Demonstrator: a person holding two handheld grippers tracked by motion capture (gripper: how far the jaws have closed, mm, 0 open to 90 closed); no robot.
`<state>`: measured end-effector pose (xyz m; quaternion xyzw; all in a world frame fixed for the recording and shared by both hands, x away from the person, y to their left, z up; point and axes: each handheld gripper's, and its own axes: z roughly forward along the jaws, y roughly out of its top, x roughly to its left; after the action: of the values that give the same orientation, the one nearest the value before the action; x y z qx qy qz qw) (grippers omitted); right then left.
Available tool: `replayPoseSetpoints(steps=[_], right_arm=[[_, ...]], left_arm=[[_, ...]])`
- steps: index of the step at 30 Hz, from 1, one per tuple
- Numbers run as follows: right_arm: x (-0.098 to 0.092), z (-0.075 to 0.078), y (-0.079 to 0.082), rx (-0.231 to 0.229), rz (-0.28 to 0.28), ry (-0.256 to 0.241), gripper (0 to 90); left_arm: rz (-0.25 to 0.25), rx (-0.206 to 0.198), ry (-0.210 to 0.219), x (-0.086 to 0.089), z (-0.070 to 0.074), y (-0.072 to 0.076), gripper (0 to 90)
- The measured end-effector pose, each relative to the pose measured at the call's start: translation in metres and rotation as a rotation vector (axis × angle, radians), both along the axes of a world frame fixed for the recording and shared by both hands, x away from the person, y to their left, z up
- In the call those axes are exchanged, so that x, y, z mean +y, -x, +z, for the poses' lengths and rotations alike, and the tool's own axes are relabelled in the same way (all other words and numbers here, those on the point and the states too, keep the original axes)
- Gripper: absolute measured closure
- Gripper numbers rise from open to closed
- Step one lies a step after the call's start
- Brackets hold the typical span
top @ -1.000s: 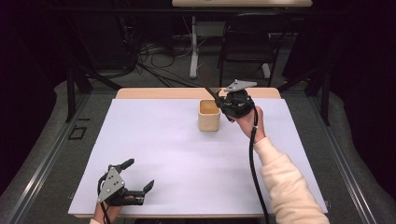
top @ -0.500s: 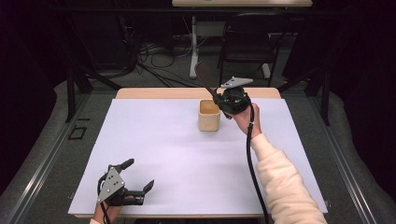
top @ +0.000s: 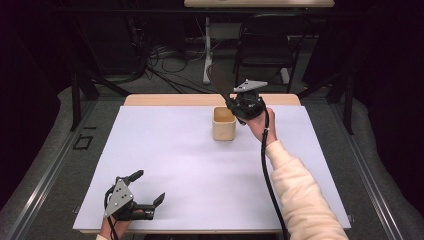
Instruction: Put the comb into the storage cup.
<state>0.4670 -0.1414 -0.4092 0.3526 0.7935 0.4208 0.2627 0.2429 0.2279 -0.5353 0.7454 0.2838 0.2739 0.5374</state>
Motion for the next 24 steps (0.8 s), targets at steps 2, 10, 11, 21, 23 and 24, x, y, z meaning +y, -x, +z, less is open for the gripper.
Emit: replayPoseSetpoints(steps=[2,10,11,21,23,24], right_arm=[[0.002,0.001,-0.001,-0.004,0.003,0.000,72.6],[0.006,0.005,-0.002,-0.018,0.009,-0.003,72.5],[0.007,0.006,-0.003,-0.024,0.010,-0.001,72.5],[0.012,0.006,-0.006,-0.031,0.017,-0.005,72.6],[0.012,0.005,-0.008,-0.032,0.017,-0.009,72.5],[0.012,0.005,-0.008,-0.032,0.017,-0.009,72.5]], left_arm=[[0.002,0.001,0.002,0.000,0.000,0.000,1.5],[0.002,-0.002,0.001,0.000,0.000,0.000,1.6],[0.001,-0.002,0.000,0.000,0.000,0.000,1.6],[0.001,-0.001,0.001,0.000,0.000,0.000,1.6],[0.001,-0.002,0.001,0.000,0.000,0.000,1.6],[0.001,-0.002,0.001,0.000,0.000,0.000,1.6]])
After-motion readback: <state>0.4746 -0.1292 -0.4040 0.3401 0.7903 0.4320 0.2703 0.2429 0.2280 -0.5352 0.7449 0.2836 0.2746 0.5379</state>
